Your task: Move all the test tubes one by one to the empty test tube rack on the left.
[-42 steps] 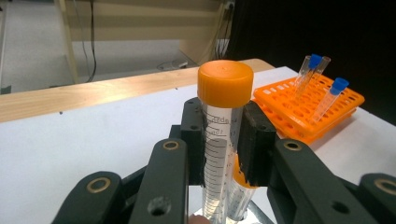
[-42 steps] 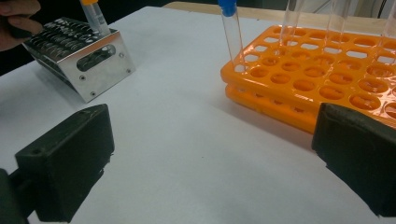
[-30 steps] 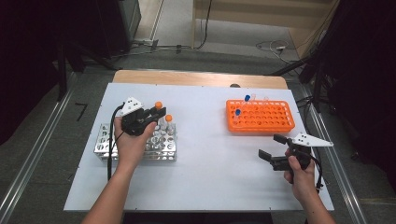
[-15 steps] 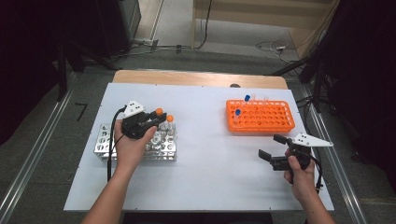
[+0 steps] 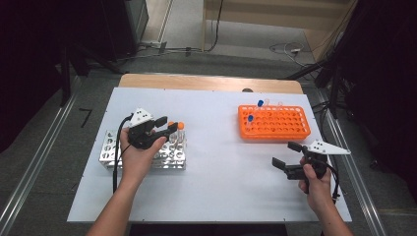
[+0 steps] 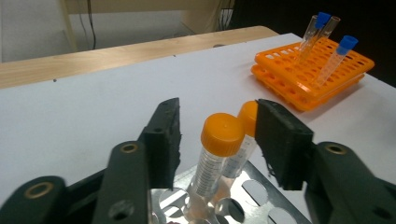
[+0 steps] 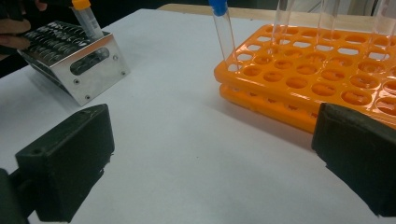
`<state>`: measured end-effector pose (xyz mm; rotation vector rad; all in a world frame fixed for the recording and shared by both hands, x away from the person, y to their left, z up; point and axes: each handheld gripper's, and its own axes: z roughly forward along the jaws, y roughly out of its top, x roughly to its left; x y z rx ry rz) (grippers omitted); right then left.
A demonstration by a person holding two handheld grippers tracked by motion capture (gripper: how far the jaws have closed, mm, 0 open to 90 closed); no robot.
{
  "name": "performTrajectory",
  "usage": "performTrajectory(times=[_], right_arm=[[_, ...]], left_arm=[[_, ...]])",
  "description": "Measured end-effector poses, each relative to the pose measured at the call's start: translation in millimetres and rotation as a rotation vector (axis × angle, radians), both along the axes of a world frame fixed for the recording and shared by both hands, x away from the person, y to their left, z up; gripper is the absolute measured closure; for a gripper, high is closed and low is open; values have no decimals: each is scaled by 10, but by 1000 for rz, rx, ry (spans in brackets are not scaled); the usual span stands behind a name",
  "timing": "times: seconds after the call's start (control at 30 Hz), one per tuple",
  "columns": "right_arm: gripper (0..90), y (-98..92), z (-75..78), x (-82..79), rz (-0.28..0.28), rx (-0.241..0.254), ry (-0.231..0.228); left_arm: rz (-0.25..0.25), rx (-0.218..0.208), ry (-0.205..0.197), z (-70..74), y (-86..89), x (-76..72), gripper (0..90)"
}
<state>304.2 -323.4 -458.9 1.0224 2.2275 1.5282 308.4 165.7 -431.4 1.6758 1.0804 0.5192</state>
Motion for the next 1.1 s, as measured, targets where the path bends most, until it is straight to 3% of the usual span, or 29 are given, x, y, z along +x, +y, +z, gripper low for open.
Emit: performTrajectory(times=[0.17,0.7,0.83,1.1], right_arm=[[0,1,3,11,-5,-1,-1],[0,15,40,175,-41,0,4],[0,3,70,258,-61,19,11],[19,37,91,471,-89,6,11]], left_arm=[[-35,-41,-10,24,9,-79,347],[-127,-97,-56,14,13,-359,14],[-149,-123,-68,10,33,-413,0],[-173,-121,-97,9,23,-534,0]])
